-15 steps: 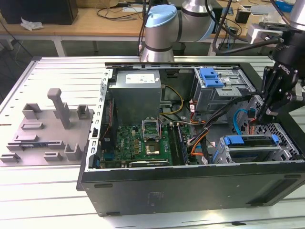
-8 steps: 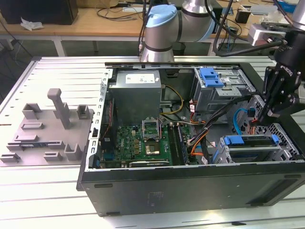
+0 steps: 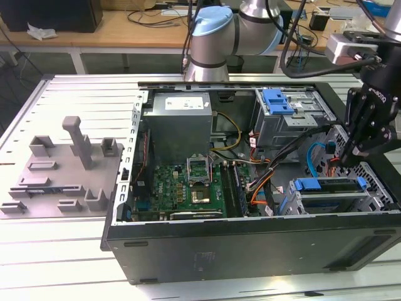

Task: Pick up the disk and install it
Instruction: 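Insert the first disk wire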

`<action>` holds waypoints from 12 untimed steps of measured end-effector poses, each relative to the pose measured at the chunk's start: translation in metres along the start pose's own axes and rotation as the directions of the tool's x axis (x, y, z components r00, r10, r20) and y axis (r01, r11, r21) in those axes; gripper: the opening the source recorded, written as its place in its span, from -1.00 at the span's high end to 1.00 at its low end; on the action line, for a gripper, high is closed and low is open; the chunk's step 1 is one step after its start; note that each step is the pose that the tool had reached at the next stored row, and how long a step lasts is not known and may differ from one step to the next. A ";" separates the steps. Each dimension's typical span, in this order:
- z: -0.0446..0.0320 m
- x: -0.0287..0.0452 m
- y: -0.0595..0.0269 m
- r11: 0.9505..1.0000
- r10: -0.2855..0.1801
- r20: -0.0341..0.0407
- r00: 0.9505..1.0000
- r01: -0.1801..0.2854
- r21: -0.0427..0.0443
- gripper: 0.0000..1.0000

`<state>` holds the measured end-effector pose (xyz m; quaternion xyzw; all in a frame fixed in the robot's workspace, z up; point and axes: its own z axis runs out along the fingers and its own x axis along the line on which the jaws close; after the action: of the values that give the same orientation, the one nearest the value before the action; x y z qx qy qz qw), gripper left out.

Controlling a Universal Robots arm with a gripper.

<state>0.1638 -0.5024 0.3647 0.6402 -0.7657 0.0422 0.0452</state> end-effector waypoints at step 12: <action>0.0014 0.0117 -0.0010 0.999 -0.052 0.064 0.997 0.051 0.009 0.66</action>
<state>0.1627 -0.5142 0.3648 0.6609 -0.7499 0.0233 0.0193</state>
